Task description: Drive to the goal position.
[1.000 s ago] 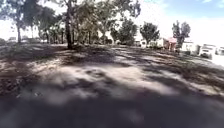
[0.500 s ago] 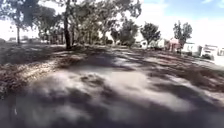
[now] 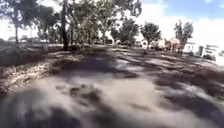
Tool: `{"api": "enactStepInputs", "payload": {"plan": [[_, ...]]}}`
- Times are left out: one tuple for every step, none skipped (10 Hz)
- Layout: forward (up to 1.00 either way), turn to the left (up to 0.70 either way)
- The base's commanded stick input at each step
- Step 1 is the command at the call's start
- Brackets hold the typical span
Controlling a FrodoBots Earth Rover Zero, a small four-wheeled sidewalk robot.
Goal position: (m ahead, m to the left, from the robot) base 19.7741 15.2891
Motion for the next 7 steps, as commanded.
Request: {"api": "enactStepInputs", "payload": {"plan": [[1.00, -0.08], [1.00, -0.01], [1.00, -0.12], [1.00, -0.23], [1.00, -0.34], [1.00, 0.00], [1.00, 0.00]]}}
